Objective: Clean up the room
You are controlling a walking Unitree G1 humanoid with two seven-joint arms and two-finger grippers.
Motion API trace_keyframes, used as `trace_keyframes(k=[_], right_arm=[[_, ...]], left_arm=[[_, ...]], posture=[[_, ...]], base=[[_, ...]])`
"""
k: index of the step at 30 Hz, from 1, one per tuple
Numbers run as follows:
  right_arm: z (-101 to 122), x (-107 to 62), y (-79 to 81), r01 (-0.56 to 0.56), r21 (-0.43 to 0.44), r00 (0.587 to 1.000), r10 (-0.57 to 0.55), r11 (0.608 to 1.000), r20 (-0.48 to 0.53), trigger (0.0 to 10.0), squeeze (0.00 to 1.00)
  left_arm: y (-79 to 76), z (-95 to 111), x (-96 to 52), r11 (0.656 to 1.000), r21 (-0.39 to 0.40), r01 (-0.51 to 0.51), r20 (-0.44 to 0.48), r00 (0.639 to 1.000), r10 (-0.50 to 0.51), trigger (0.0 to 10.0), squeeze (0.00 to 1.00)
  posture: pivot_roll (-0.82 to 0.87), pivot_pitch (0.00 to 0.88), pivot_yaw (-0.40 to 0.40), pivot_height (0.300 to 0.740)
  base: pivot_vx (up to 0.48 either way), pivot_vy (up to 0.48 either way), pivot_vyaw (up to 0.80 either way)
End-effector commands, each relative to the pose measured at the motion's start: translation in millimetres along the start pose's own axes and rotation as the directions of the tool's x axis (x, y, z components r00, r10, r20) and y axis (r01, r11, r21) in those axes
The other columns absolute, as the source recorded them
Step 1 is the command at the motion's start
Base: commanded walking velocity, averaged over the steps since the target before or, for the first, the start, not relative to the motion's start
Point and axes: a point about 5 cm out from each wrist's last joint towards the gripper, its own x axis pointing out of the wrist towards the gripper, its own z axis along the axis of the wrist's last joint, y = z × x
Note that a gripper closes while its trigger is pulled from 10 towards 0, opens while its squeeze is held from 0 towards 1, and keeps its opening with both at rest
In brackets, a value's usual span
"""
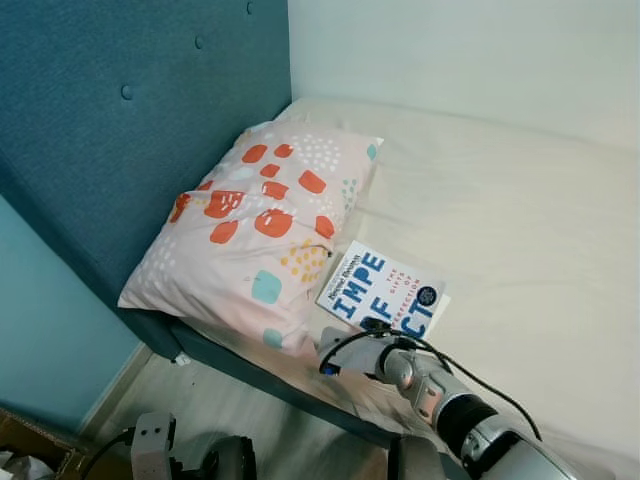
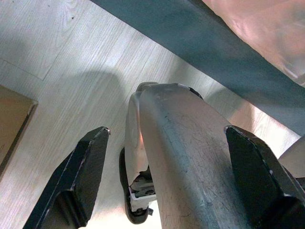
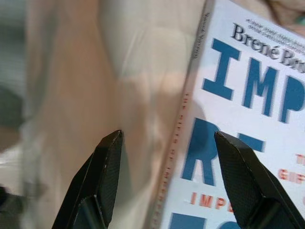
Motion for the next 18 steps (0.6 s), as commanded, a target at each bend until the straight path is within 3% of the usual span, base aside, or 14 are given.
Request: trace_keyframes(k=[1, 8, 18], right_arm=[[-16.2, -1.9, 10.3, -0.008, -0.029, 0.997, 0.005, 1.000, -0.073, 10.0, 0.00], [-17.9, -2.6, 8.1, 0.097, -0.014, 0.991, -0.098, 0.995, -0.090, 10.0, 0.00], [-26.5, -3.2, 4.7, 0.123, -0.025, 0.983, -0.125, 0.992, -0.134, 10.0, 0.00]], left_arm=[[-1.1, -77.7, -28.7, 0.997, -0.070, -0.032, -0.303, 0.953, 0.009, 10.0, 0.00], [0.2, -81.5, -31.8, 0.997, -0.073, -0.033, -0.308, 0.951, 0.009, 10.0, 0.00], [1.8, -79.1, -31.1, 0.996, -0.078, -0.036, -0.300, 0.954, 0.011, 10.0, 0.00]], posture=[[0.14, 0.249, -0.042, 0.571], [0.14, 0.263, -0.038, 0.571], [0.14, 0.264, -0.044, 0.571]], base=[[0.000, 0.000, 0.00], [0.000, 0.000, 0.00], [0.000, 0.000, 0.00]])
